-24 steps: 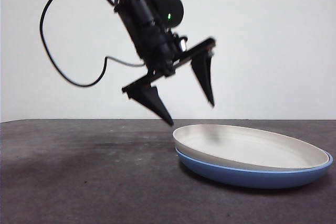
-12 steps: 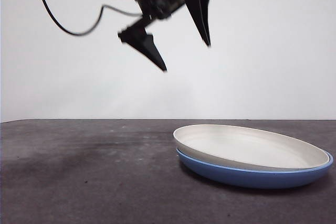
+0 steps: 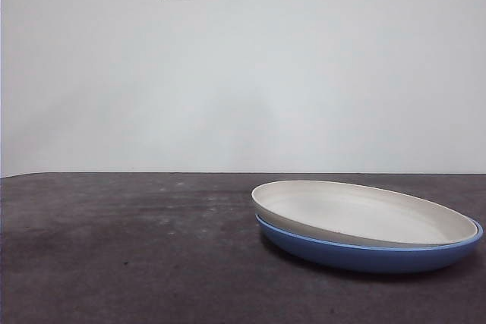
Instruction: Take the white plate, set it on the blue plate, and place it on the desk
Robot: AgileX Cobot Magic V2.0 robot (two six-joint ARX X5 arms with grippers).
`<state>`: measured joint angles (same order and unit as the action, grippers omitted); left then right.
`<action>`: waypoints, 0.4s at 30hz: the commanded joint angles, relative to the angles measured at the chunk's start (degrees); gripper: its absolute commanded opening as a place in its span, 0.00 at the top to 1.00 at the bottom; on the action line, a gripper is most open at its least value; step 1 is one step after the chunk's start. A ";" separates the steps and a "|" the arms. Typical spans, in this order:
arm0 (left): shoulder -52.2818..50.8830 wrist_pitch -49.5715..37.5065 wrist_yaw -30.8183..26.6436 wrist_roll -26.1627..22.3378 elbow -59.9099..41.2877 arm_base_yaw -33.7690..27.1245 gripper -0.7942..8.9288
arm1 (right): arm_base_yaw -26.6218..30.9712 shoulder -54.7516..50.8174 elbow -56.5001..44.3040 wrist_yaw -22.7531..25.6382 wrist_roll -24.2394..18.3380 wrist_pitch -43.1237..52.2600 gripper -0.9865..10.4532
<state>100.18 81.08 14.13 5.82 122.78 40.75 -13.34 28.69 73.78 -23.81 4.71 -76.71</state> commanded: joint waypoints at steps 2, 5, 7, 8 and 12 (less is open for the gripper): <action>-4.81 2.36 -0.85 -0.57 1.42 1.77 0.25 | -0.17 0.02 1.11 -0.11 0.33 -2.69 0.43; -10.64 2.38 -0.85 -0.39 0.09 3.61 0.25 | -0.17 0.02 1.11 -0.11 0.61 -2.69 0.43; -14.62 2.38 -0.87 -0.39 -1.57 4.92 0.26 | -0.17 0.02 1.11 -0.13 0.61 -2.64 0.43; -16.98 2.38 -0.87 -0.22 -2.93 5.53 0.26 | -0.17 0.02 1.11 -0.11 0.61 -2.60 0.43; -26.29 2.38 -2.08 -0.13 -9.92 6.64 0.26 | -0.17 0.02 1.11 -0.11 0.61 -2.60 0.43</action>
<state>75.02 81.06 12.84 5.82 113.45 46.78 -13.34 28.69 73.78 -23.84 4.91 -76.55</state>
